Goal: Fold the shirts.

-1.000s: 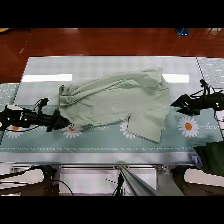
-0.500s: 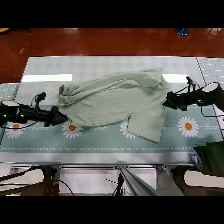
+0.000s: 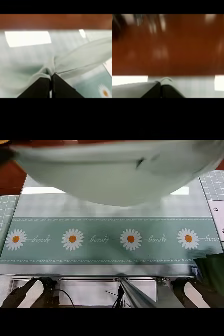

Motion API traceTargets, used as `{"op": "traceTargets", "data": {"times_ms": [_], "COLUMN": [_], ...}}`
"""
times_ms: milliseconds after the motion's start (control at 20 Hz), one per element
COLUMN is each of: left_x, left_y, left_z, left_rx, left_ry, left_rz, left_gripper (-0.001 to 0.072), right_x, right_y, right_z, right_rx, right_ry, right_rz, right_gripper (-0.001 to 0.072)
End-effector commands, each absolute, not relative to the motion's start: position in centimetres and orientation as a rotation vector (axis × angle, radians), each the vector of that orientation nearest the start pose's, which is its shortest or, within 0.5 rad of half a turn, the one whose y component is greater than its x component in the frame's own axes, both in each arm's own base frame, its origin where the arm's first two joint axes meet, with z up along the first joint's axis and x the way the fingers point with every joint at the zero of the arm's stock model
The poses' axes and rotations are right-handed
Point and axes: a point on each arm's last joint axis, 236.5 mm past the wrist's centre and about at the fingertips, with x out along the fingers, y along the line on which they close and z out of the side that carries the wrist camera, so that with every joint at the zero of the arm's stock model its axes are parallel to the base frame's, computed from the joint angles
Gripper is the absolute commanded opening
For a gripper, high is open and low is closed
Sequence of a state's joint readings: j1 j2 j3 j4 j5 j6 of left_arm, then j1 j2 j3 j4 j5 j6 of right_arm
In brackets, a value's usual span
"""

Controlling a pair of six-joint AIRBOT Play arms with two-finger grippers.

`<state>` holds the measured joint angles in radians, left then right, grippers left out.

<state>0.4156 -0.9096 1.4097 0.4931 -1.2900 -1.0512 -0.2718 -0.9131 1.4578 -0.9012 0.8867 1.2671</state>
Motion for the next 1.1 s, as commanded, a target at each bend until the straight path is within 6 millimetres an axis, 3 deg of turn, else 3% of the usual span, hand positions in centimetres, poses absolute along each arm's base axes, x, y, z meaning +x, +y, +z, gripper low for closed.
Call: {"op": "traceTargets", "data": {"times_ms": [0,100,200,350,500,650,750,950,1050], "left_x": [25.7,21.5,18.3,14.9,14.0,14.5,15.3,18.4,21.3], "left_y": [-8.5,-8.3,-7.6,-7.0,-7.0,-6.4,-5.8,-5.1,-4.4], "left_z": [50.2,53.2,53.7,52.1,48.8,46.3,44.3,38.4,35.6], "left_rx": [-0.063,-0.013,-0.008,-0.005,0.001,-0.004,-0.006,-0.053,-0.091], "left_ry": [-0.088,-0.167,-0.178,-0.135,-0.006,0.108,0.204,0.49,0.597], "left_rz": [-0.474,-0.356,-0.244,-0.134,-0.113,-0.108,-0.109,-0.179,-0.211], "left_gripper": [0.0023,0.0022,0.0022,0.0022,0.0022,0.0022,0.0022,0.0022,0.0022], "right_x": [28.8,24.7,21.4,17.9,15.9,15.9,17.2,22.0,25.6], "right_y": [1.9,2.1,1.8,1.4,0.6,-1.0,-1.9,0.1,0.4], "right_z": [52.3,54.8,55.0,53.1,50.4,47.9,45.2,36.1,33.6], "right_rx": [0.156,0.145,0.125,0.086,0.047,0.017,-0.033,0.014,0.032], "right_ry": [-0.213,-0.264,-0.237,-0.148,-0.028,0.082,0.214,0.65,0.755], "right_rz": [0.171,0.133,0.074,-0.001,-0.065,-0.131,-0.147,0.034,0.09], "right_gripper": [0.0023,0.0023,0.0023,0.0023,0.0023,0.0023,0.0022,0.0022,0.0022]}}
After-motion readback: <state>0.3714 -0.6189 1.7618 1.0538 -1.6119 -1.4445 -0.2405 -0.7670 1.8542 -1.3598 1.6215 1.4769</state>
